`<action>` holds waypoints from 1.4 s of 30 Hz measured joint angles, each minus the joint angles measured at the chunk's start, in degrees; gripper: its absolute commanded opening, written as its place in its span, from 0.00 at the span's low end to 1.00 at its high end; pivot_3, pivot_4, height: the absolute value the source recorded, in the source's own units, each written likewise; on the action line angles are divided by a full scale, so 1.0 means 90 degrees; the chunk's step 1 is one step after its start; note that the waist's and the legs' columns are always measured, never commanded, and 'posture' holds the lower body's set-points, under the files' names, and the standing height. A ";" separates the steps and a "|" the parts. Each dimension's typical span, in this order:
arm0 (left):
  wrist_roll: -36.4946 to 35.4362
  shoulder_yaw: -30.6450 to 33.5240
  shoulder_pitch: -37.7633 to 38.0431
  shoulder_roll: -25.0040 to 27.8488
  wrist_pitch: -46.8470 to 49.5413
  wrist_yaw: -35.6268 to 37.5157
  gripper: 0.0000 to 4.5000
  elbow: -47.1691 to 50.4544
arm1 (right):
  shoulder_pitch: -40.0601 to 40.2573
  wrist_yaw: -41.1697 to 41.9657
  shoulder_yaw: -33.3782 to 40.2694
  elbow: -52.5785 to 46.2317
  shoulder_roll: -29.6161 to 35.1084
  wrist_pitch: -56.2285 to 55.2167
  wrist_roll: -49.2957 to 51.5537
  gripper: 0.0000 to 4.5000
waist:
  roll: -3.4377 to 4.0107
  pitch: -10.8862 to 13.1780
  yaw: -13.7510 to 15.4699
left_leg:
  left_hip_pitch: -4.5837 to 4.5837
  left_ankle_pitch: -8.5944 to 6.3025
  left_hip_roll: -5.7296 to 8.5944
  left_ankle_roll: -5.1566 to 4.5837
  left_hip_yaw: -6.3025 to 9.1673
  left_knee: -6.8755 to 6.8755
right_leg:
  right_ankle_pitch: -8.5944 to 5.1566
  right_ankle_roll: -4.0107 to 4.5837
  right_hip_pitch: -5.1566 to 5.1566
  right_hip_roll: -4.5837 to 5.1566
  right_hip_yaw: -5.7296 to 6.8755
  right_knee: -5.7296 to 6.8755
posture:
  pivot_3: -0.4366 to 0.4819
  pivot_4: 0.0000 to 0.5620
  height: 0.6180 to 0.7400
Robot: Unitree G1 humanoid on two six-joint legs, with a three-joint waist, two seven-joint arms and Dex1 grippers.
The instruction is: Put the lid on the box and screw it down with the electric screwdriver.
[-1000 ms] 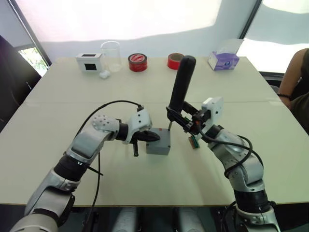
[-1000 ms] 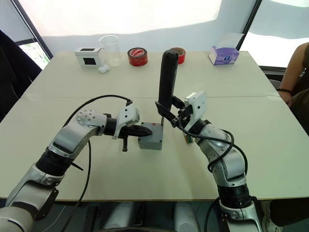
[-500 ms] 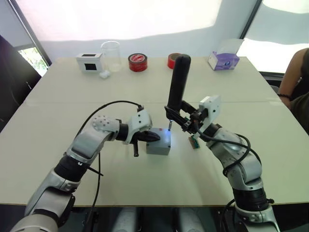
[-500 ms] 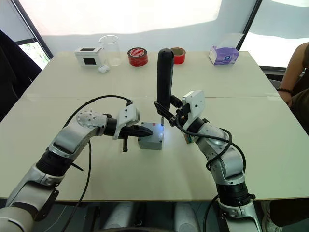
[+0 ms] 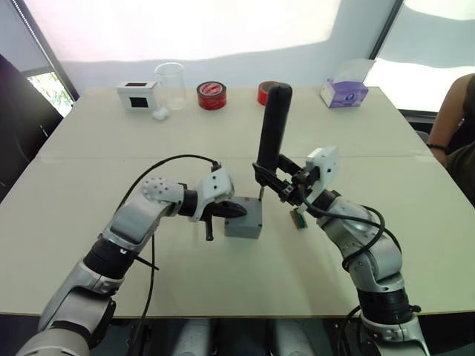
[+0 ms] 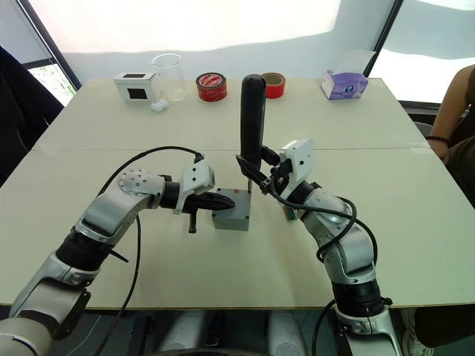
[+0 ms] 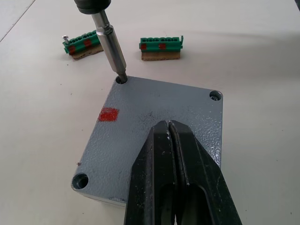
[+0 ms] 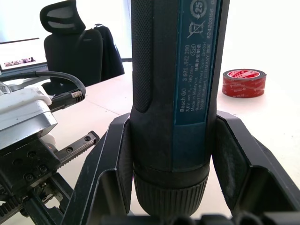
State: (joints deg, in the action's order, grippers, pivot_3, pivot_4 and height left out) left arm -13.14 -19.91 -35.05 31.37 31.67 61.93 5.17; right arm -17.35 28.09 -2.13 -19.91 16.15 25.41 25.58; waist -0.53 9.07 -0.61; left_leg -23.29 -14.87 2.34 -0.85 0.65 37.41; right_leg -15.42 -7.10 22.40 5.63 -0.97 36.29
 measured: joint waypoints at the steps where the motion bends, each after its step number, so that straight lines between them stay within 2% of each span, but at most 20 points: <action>1: 0.0000 0.0000 0.0000 -0.0003 0.0000 -0.0001 0.00 0.0000 | -0.0023 -0.0001 0.0007 0.0005 -0.0027 -0.0002 0.0002 0.39 | 0.0000 0.0000 -0.0001 | 0.0000 0.0000 0.0000 0.0001 0.0000 -0.0006 | 0.0000 0.0000 0.0001 0.0000 0.0000 -0.0002 | 0.48 0.27 1.00; 5: -0.0001 0.0008 0.0005 -0.0012 -0.0004 0.0001 0.00 -0.0001 | -0.0194 -0.0104 0.0177 0.0015 -0.0118 0.0202 0.0203 0.39 | 0.0000 0.0000 -0.0006 | -0.0002 0.0004 0.0000 0.0007 0.0000 -0.0016 | 0.0001 0.0000 0.0010 0.0000 -0.0001 -0.0003 | 0.48 0.27 1.00; 8: -0.0014 0.0047 0.0011 -0.0025 -0.0004 0.0012 0.00 0.0001 | -0.0726 -0.0386 0.0409 -0.0017 0.0042 0.0998 0.0584 0.39 | 0.0007 0.0011 -0.0002 | -0.0018 0.0008 0.0000 0.0013 0.0000 -0.0022 | 0.0004 0.0003 0.0033 0.0005 -0.0002 -0.0002 | 0.48 0.27 1.00; 13: -0.0013 0.0094 0.0065 0.0018 -0.0077 0.0002 0.00 0.0082 | -0.2456 -0.1293 0.1225 -0.0468 0.0487 0.2603 0.1627 0.39 | 0.0025 0.0028 -0.0002 | -0.0037 0.0013 0.0001 0.0021 0.0000 -0.0039 | 0.0004 0.0005 0.0064 0.0020 -0.0004 -0.0002 | 0.48 0.27 1.00; 16: -0.0079 0.0187 0.0107 -0.0030 0.0011 -0.0076 0.00 0.0080 | -0.3041 -0.1706 0.1617 -0.0840 0.0589 0.3191 0.2228 0.39 | 0.0020 0.0025 -0.0008 | -0.0037 0.0013 -0.0003 0.0021 0.0005 -0.0045 | 0.0001 0.0010 0.0056 0.0020 -0.0001 -0.0011 | 0.48 0.27 1.00; 18: -0.0147 0.0348 0.0154 -0.0241 0.0091 -0.0317 0.00 0.0048 | -0.3163 -0.1960 0.1782 -0.0749 0.0658 0.3755 0.2655 0.39 | 0.0023 0.0028 -0.0007 | -0.0039 0.0012 -0.0001 0.0021 0.0002 -0.0041 | 0.0002 0.0009 0.0055 0.0026 -0.0001 -0.0010 | 0.48 0.27 1.00; 20: -0.0232 0.0706 0.0183 -0.0630 0.0134 -0.0826 0.00 0.0023 | -0.3357 -0.2141 0.1972 -0.0378 0.1058 0.4521 0.3046 0.39 | 0.0019 0.0034 0.0033 | -0.0075 0.0013 0.0003 0.0020 0.0007 -0.0021 | 0.0003 0.0008 0.0076 0.0033 0.0008 -0.0007 | 0.48 0.27 1.00; 22: -0.0684 0.1048 0.0079 -0.0747 0.0477 -0.0906 0.00 0.0120 | -0.3326 -0.2119 0.2026 0.0016 0.1966 0.5144 0.3009 0.39 | 0.0018 0.0034 0.0115 | -0.0133 0.0013 0.0005 0.0018 0.0013 0.0002 | 0.0010 0.0007 0.0118 0.0030 0.0015 -0.0007 | 0.48 0.27 1.00; 24: -0.1320 0.1398 -0.0007 -0.0474 0.1067 -0.0533 0.00 0.0268 | -0.2833 -0.2005 0.2051 0.0493 0.2967 0.5804 0.2774 0.39 | 0.0018 0.0033 0.0163 | -0.0135 0.0010 0.0012 0.0013 0.0014 -0.0001 | 0.0009 0.0009 0.0114 0.0030 0.0019 -0.0013 | 0.48 0.27 1.00; 26: -0.1612 0.1542 -0.0030 -0.0213 0.1462 -0.0377 0.00 0.0392 | -0.2449 -0.1945 0.2219 0.1064 0.3327 0.6587 0.2714 0.39 | 0.0019 0.0035 0.0137 | -0.0137 0.0007 0.0013 0.0006 -0.0002 -0.0008 | 0.0009 0.0008 0.0121 0.0030 0.0013 -0.0022 | 0.48 0.27 1.00; 29: -0.1899 0.1472 0.0009 0.0130 0.1704 -0.0072 0.00 0.0946 | -0.2084 -0.1856 0.2385 0.1732 0.3555 0.7404 0.2807 0.39 | 0.0040 0.0048 0.0040 | -0.0139 0.0007 0.0012 0.0004 -0.0022 -0.0017 | 0.0009 0.0007 0.0133 0.0029 -0.0001 -0.0022 | 0.48 0.27 1.00; 34: -0.1791 0.0880 0.0124 0.0655 0.1521 0.0306 0.00 0.1609 | -0.1469 -0.1565 0.2367 0.2382 0.4368 0.7412 0.3142 0.39 | 0.0048 0.0051 -0.0021 | -0.0128 0.0007 0.0003 0.0003 -0.0027 -0.0016 | 0.0008 0.0005 0.0125 0.0006 -0.0002 -0.0020 | 0.48 0.27 1.00; 42: -0.1731 0.0557 0.0233 0.0487 0.1370 0.0130 0.00 0.1863 | -0.1422 -0.1264 0.1716 0.2945 0.4595 0.7401 0.2529 0.39 | 0.0047 0.0051 -0.0003 | -0.0125 0.0007 -0.0004 0.0002 -0.0028 -0.0004 | 0.0009 0.0003 0.0119 -0.0003 -0.0004 -0.0016 | 0.48 0.27 1.00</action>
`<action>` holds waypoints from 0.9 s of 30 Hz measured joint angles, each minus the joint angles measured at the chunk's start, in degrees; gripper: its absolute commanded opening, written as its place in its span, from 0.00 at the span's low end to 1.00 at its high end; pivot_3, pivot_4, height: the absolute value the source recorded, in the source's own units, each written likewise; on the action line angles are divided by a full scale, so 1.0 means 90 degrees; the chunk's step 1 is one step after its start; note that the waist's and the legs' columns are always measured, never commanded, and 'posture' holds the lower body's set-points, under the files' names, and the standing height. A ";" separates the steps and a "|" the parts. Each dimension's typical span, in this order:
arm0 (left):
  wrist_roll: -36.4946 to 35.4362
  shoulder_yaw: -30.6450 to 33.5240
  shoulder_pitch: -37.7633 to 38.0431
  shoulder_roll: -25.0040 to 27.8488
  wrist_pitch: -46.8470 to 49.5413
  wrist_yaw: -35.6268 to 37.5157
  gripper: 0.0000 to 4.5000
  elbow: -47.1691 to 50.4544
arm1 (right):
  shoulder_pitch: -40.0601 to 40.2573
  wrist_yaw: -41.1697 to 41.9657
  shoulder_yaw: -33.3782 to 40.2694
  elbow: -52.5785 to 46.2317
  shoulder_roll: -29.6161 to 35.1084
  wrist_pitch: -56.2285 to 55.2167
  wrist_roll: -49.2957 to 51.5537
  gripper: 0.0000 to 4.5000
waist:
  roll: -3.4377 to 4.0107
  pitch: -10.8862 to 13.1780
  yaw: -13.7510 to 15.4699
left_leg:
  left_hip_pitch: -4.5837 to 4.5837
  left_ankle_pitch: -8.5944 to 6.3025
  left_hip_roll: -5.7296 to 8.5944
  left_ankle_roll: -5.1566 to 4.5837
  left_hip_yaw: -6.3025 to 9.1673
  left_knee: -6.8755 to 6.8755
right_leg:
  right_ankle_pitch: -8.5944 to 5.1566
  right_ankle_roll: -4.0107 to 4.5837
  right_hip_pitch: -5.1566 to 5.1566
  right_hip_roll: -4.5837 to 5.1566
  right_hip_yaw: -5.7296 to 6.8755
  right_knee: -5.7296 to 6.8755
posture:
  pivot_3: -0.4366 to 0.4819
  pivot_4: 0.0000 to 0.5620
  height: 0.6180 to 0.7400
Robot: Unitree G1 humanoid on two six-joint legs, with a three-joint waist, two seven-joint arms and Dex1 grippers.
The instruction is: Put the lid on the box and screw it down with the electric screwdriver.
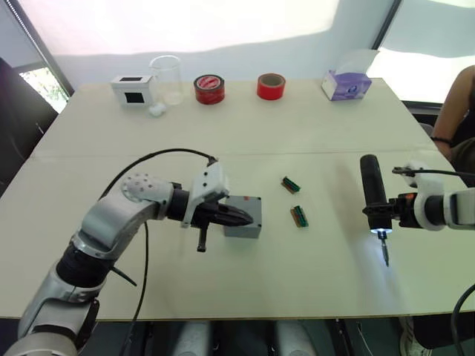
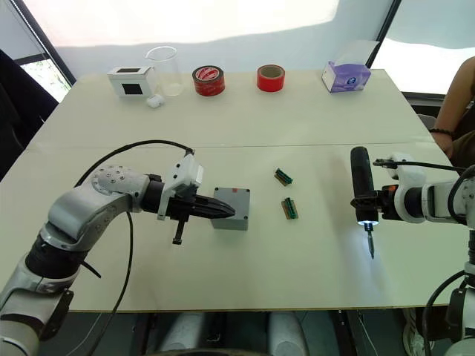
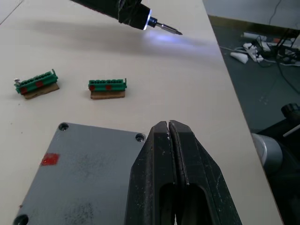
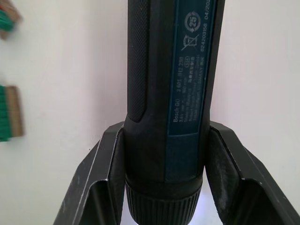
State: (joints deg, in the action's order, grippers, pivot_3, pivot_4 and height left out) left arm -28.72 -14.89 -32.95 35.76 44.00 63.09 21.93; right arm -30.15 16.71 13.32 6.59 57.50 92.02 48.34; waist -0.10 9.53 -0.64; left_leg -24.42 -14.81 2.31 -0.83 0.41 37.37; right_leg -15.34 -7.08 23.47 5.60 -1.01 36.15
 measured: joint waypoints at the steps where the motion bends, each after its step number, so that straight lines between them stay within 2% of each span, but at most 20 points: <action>1: -0.0009 -0.0008 0.0045 -0.0023 0.0017 -0.0045 0.00 0.0047 | -0.0011 0.0108 -0.0138 0.0049 0.0000 -0.0003 -0.0084 0.39 | 0.0000 0.0000 -0.0002 | 0.0000 0.0000 0.0000 0.0000 0.0000 0.0000 | 0.0000 0.0000 0.0000 0.0000 0.0000 0.0000 | 0.48 0.27 1.00; 8: -0.0066 -0.0013 0.0207 -0.0024 0.0088 -0.0157 0.00 0.0099 | -0.0129 0.0755 -0.0605 0.0308 0.0116 -0.0243 -0.0557 0.39 | -0.0001 0.0000 0.0007 | 0.0002 0.0000 -0.0001 0.0000 0.0003 0.0009 | 0.0001 -0.0002 -0.0006 -0.0003 0.0002 0.0002 | 0.48 0.27 1.00; 10: -0.0066 -0.0011 0.0207 -0.0003 0.0087 -0.0174 0.00 0.0098 | -0.0148 0.0899 -0.0686 0.0327 0.0130 -0.0303 -0.0665 0.62 | -0.0002 0.0000 0.0006 | 0.0002 0.0000 0.0000 0.0000 0.0004 0.0013 | 0.0003 -0.0006 -0.0009 -0.0003 0.0003 0.0002 | 0.48 0.27 1.00; 11: -0.0066 -0.0009 0.0207 0.0006 0.0085 -0.0180 0.00 0.0092 | -0.0156 0.0955 -0.0721 0.0355 0.0130 -0.0352 -0.0733 0.67 | -0.0002 0.0000 0.0006 | 0.0002 0.0000 0.0000 0.0000 0.0004 0.0016 | 0.0004 -0.0007 -0.0010 -0.0003 0.0003 0.0002 | 0.48 0.27 1.00; 15: -0.0065 0.0000 0.0207 0.0034 0.0074 -0.0195 0.00 0.0058 | -0.0211 0.1147 -0.0768 0.0421 0.0130 -0.0521 -0.0960 0.99 | -0.0003 -0.0001 0.0013 | 0.0002 -0.0001 0.0000 -0.0001 0.0007 0.0023 | 0.0004 -0.0008 -0.0014 -0.0003 0.0005 0.0002 | 0.48 0.27 1.00; 24: -0.0002 0.0137 0.0158 0.0249 -0.0050 -0.0203 0.00 -0.0368 | -0.0223 0.1225 -0.0808 0.0332 0.0107 -0.0615 -0.1312 0.99 | -0.0003 -0.0001 0.0018 | 0.0001 -0.0004 0.0000 -0.0007 0.0010 0.0040 | 0.0005 -0.0009 -0.0020 -0.0003 0.0007 0.0005 | 0.48 0.27 1.00; 27: 0.0015 0.0284 0.0093 0.0329 -0.0100 -0.0204 0.00 -0.0522 | -0.0498 0.1248 -0.0713 0.0226 0.0089 -0.0545 -0.1347 0.99 | -0.0001 0.0000 0.0004 | 0.0001 -0.0004 0.0000 -0.0007 0.0009 0.0040 | 0.0005 -0.0010 -0.0017 -0.0003 0.0006 0.0006 | 0.48 0.27 1.00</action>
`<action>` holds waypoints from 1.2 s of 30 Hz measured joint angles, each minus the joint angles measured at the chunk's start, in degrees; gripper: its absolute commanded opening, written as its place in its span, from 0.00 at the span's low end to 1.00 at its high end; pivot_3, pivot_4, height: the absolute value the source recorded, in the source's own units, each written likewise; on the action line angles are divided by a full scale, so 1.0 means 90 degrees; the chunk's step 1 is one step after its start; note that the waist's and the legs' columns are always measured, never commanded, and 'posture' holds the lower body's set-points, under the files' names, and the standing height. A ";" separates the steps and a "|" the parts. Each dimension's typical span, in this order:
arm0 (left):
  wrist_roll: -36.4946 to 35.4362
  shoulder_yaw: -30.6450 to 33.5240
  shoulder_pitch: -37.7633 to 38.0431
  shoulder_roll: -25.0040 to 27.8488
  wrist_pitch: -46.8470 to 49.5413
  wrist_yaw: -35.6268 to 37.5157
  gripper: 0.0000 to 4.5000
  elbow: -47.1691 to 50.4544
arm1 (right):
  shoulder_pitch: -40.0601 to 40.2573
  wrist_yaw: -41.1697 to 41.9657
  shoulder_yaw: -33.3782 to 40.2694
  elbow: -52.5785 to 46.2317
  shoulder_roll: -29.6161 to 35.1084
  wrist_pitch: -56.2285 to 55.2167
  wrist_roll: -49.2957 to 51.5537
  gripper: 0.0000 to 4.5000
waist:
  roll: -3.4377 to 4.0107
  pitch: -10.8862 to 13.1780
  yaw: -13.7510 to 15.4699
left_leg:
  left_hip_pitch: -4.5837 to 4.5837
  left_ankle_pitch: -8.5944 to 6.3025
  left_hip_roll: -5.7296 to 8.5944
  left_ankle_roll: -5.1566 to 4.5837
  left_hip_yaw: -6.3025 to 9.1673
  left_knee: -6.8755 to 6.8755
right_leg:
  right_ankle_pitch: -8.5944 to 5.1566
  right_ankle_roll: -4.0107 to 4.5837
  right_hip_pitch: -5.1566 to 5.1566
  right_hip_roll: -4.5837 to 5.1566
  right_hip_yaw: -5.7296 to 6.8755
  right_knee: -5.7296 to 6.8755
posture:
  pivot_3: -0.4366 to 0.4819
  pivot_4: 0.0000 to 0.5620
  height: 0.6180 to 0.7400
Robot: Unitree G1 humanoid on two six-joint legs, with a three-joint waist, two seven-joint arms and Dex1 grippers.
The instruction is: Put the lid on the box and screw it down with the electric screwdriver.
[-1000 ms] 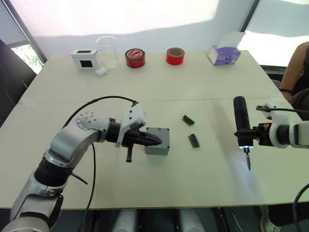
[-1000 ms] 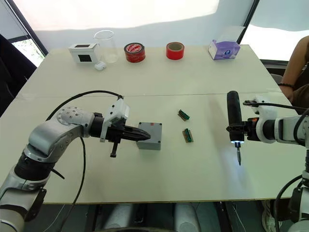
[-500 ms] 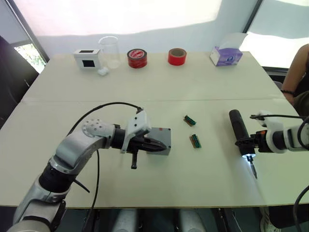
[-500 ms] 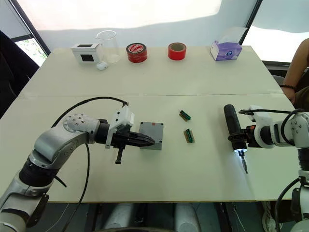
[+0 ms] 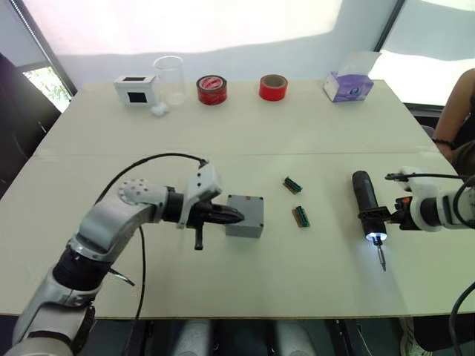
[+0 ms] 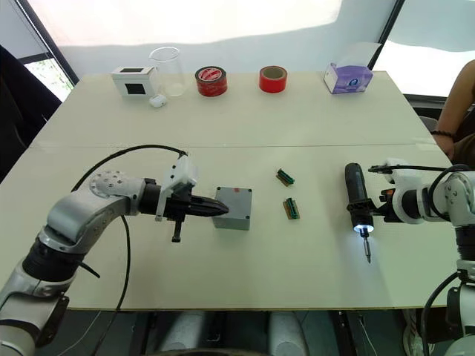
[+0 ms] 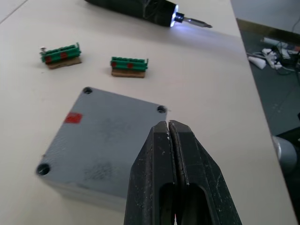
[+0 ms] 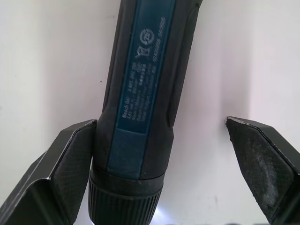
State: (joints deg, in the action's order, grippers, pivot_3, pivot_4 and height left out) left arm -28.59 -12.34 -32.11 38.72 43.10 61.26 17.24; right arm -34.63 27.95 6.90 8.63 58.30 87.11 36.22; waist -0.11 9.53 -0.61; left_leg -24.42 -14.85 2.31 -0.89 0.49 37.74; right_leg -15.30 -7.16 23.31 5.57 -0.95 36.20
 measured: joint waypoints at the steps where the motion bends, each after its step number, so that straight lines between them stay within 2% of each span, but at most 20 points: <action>1: 0.0007 0.0022 -0.0030 0.0010 -0.0012 -0.0001 0.00 -0.0065 | -0.0183 0.0018 0.0061 -0.0022 -0.0002 0.0021 0.0003 0.99 | 0.0001 0.0001 -0.0001 | 0.0000 0.0000 0.0000 0.0000 0.0000 0.0000 | 0.0000 0.0000 0.0002 0.0000 0.0000 0.0000 | 0.48 0.27 1.00; 7: 0.0107 0.0265 -0.0173 0.0051 -0.0195 -0.0082 0.00 -0.0507 | -0.0810 0.0242 0.0305 -0.0644 -0.0121 -0.0202 0.0031 0.99 | 0.0000 0.0001 0.0003 | -0.0001 0.0000 -0.0002 0.0001 0.0002 0.0000 | 0.0000 0.0000 0.0003 -0.0002 0.0002 0.0000 | 0.48 0.27 1.00; 9: 0.0265 0.0427 -0.0215 0.0051 -0.0444 -0.0253 0.00 -0.0766 | -0.0799 0.0449 0.0387 -0.1362 -0.0516 -0.0835 0.0152 0.99 | 0.0000 0.0001 -0.0009 | -0.0001 0.0000 -0.0003 0.0000 0.0002 0.0000 | 0.0001 -0.0001 0.0005 -0.0003 0.0001 0.0003 | 0.48 0.27 1.00; 10: 0.0390 0.0486 -0.0253 -0.0011 -0.0589 -0.0399 0.00 -0.0925 | -0.0558 0.0571 0.0451 -0.2121 -0.0965 -0.1686 0.0137 0.99 | -0.0006 -0.0003 -0.0018 | 0.0000 0.0000 -0.0007 0.0001 0.0003 -0.0002 | 0.0000 -0.0002 0.0005 -0.0008 0.0000 0.0004 | 0.48 0.27 1.00; 12: 0.0495 0.0492 -0.0266 -0.0111 -0.0684 -0.0527 0.00 -0.1017 | -0.0063 0.0824 0.0235 -0.3025 -0.1427 -0.2653 0.0136 0.99 | -0.0007 -0.0003 0.0002 | -0.0003 0.0000 -0.0007 0.0001 0.0007 -0.0006 | -0.0001 -0.0003 0.0007 -0.0009 0.0003 0.0004 | 0.48 0.27 1.00; 15: 0.0738 0.0385 -0.0060 0.0033 -0.0732 -0.0558 0.00 -0.1023 | 0.0809 0.1085 -0.0384 -0.3667 -0.1604 -0.2972 0.0138 0.99 | -0.0009 -0.0002 0.0061 | -0.0010 -0.0002 0.0008 -0.0003 0.0005 0.0016 | 0.0000 -0.0004 0.0004 0.0003 -0.0003 0.0008 | 0.48 0.27 1.00; 21: 0.1187 -0.0043 0.0362 0.0153 -0.0848 -0.0555 0.00 -0.1033 | 0.1543 0.1543 -0.1453 -0.4260 -0.1338 -0.3184 -0.0045 0.99 | -0.0010 -0.0002 0.0128 | -0.0007 -0.0007 0.0008 -0.0010 0.0005 0.0032 | 0.0006 -0.0013 -0.0005 0.0006 -0.0003 0.0007 | 0.48 0.27 1.00; 27: 0.1614 -0.0407 0.0336 -0.0008 -0.1142 -0.0556 0.00 -0.1125 | 0.1607 0.1691 -0.2072 -0.4237 -0.1377 -0.3668 -0.0514 0.99 | -0.0010 -0.0002 0.0142 | -0.0005 -0.0006 0.0008 -0.0009 0.0005 0.0032 | 0.0006 -0.0013 -0.0004 0.0005 -0.0002 0.0008 | 0.48 0.27 1.00; 36: 0.1961 -0.0752 -0.0162 -0.0619 -0.1531 -0.0410 0.00 -0.1878 | 0.1661 0.1892 -0.2397 -0.4189 -0.1557 -0.3632 -0.0611 0.99 | -0.0012 -0.0002 0.0147 | -0.0005 -0.0006 0.0008 -0.0009 0.0006 0.0034 | 0.0007 -0.0014 -0.0006 0.0004 0.0001 0.0010 | 0.48 0.27 1.00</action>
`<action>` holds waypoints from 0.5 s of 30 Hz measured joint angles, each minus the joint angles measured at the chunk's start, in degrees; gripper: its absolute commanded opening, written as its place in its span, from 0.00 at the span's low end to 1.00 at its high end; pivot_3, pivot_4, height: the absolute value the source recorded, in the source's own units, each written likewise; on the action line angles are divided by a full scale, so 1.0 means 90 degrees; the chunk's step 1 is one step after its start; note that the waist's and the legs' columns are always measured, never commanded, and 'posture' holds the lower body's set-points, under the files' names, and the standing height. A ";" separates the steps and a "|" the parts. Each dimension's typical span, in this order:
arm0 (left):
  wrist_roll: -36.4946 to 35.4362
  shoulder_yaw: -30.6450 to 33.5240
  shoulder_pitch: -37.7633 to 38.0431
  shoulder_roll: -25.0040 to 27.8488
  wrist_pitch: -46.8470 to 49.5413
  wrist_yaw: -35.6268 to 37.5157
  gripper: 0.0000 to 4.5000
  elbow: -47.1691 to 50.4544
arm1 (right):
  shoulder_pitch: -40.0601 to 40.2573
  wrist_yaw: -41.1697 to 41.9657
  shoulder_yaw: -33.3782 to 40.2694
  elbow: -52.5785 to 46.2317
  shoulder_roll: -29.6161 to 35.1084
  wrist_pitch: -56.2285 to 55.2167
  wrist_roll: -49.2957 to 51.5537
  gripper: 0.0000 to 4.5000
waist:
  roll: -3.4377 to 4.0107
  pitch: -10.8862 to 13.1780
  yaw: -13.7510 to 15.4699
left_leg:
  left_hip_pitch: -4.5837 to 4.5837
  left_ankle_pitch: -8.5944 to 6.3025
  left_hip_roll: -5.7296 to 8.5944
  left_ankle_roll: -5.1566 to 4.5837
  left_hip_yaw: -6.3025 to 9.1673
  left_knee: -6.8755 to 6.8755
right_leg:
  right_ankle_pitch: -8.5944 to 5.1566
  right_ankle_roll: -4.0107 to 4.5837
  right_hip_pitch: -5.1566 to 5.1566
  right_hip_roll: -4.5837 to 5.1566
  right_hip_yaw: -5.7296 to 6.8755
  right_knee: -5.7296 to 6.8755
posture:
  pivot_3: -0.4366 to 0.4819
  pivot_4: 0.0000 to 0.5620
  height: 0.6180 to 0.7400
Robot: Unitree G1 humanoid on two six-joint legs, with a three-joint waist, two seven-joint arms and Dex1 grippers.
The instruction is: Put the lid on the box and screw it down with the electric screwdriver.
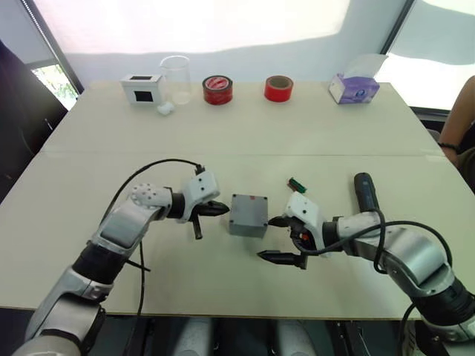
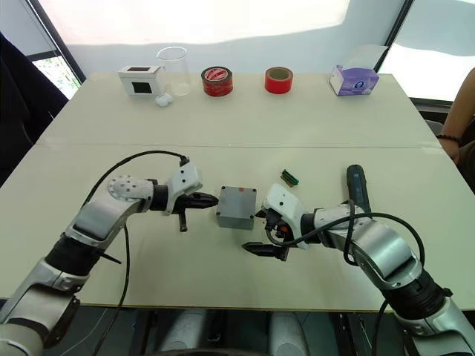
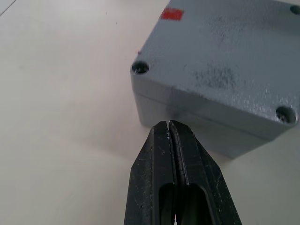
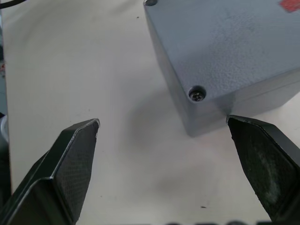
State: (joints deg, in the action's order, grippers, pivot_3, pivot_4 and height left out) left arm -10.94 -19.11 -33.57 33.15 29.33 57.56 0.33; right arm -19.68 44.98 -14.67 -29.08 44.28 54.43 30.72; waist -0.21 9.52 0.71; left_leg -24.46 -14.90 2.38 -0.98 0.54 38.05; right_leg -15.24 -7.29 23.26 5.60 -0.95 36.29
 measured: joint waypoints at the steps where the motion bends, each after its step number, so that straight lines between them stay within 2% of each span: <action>1: 0.0050 -0.0022 -0.0111 -0.0093 -0.0037 0.0000 0.00 -0.0179 | 0.0017 0.0026 -0.0002 -0.0009 -0.0010 0.0014 0.0005 0.99 | 0.0000 0.0000 0.0005 | 0.0000 0.0000 0.0000 0.0000 0.0002 0.0001 | 0.0000 0.0000 -0.0001 0.0000 0.0002 0.0001 | 0.48 0.27 1.00; 6: 0.0323 -0.0086 -0.0527 -0.0398 -0.0425 -0.0004 0.00 -0.0818 | 0.0027 0.0091 0.0003 -0.0194 -0.0146 0.0047 0.0181 0.99 | 0.0000 0.0000 -0.0006 | 0.0000 0.0000 -0.0001 0.0000 0.0001 0.0003 | 0.0000 0.0000 0.0000 -0.0003 0.0003 0.0002 | 0.48 0.27 1.00; 10: 0.0631 -0.0124 -0.0674 -0.0153 -0.0798 0.0130 0.00 -0.1229 | 0.0027 0.0133 0.0185 -0.0383 -0.0122 0.0159 0.0380 0.99 | 0.0000 0.0000 -0.0030 | 0.0000 0.0000 -0.0005 0.0000 0.0001 0.0003 | 0.0000 0.0000 0.0003 -0.0007 0.0002 0.0003 | 0.48 0.27 1.00; 15: 0.0625 -0.0049 -0.0320 0.0341 -0.0630 0.0509 0.00 -0.0822 | -0.0105 0.0552 0.0280 -0.0029 0.0794 -0.0141 0.0026 0.99 | -0.0001 0.0000 -0.0007 | 0.0000 -0.0001 -0.0002 -0.0002 0.0000 0.0004 | 0.0000 0.0000 -0.0001 -0.0002 0.0002 0.0001 | 0.48 0.27 1.00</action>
State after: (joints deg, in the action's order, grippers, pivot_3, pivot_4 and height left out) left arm -5.32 -19.55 -36.45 36.22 23.66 62.15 -7.06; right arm -20.62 49.95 -12.15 -29.33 51.43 53.16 30.95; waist -0.22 9.51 0.65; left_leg -24.46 -14.91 2.36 -0.99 0.54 38.08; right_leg -15.24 -7.29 23.26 5.58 -0.93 36.30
